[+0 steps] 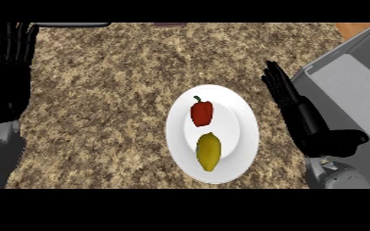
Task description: Pick the lemon from the plate and place it in the cardboard box
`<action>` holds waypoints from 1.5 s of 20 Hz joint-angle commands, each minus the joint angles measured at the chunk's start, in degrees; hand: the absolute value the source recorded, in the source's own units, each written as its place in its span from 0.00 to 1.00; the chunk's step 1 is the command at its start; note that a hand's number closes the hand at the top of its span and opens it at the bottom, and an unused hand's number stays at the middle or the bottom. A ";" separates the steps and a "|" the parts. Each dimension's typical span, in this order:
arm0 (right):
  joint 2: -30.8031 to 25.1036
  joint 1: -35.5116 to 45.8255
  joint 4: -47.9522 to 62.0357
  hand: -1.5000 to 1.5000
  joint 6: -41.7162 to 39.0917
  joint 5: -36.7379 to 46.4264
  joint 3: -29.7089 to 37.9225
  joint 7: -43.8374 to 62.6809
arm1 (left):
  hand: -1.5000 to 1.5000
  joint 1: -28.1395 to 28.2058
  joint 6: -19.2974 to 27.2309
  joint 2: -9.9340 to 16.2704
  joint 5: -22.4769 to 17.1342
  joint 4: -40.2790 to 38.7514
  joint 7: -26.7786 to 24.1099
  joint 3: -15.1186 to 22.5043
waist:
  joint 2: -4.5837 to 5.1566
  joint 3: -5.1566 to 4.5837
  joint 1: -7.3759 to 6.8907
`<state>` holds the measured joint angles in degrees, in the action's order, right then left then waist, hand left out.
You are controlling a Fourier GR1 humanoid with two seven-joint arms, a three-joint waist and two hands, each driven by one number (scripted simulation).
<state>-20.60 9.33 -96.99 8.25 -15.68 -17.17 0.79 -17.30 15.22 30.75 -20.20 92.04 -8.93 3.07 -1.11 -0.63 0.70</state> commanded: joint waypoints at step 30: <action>-23.49 -21.45 -42.35 0.00 -7.39 49.46 -10.35 37.52 | 0.50 1.43 -12.60 -0.80 11.28 -6.11 2.73 12.75 | 1.39 0.29 -1.69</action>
<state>-42.64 -15.93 -133.91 8.36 28.34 -21.94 27.28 -13.97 3.36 30.35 -9.23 86.95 -6.35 16.11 0.15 -0.30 -0.60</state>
